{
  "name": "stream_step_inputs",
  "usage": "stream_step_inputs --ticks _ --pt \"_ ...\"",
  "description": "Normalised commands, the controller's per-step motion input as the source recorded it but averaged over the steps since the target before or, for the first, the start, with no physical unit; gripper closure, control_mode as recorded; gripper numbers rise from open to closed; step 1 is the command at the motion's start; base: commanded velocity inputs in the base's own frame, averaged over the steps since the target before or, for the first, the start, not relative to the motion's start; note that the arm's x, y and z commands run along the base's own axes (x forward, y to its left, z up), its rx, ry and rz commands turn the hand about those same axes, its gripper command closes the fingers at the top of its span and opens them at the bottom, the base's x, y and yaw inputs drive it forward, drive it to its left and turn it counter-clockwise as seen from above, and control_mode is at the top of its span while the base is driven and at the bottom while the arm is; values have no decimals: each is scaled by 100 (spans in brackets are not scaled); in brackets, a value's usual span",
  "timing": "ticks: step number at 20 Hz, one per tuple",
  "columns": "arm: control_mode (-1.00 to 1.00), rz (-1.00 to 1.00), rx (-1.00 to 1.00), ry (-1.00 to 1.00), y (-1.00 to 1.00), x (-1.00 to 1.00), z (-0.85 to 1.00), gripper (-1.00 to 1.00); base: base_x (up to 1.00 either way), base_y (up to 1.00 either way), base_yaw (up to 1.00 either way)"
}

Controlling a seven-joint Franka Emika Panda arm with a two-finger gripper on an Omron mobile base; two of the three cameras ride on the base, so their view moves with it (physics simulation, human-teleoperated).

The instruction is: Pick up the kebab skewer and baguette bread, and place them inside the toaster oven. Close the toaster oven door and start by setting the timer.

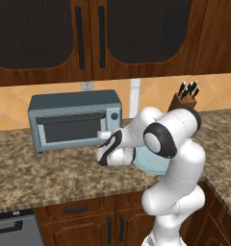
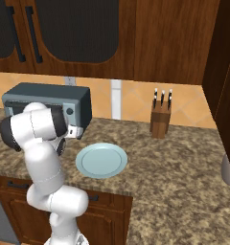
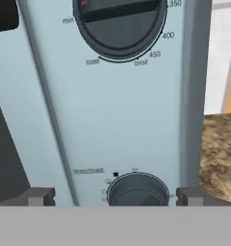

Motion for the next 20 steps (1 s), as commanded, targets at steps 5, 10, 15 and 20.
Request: stream_step_inputs --ticks 5,10,15,20 --pt "-100 0 2 -2 -3 0 -22 -100 0 0 0" --pt "-100 0 3 -5 -5 2 -7 100 0 0 0" --pt "-100 0 2 -6 -3 8 -7 100 0 0 0" --pt "-100 0 1 -4 -1 8 -4 100 0 0 0"
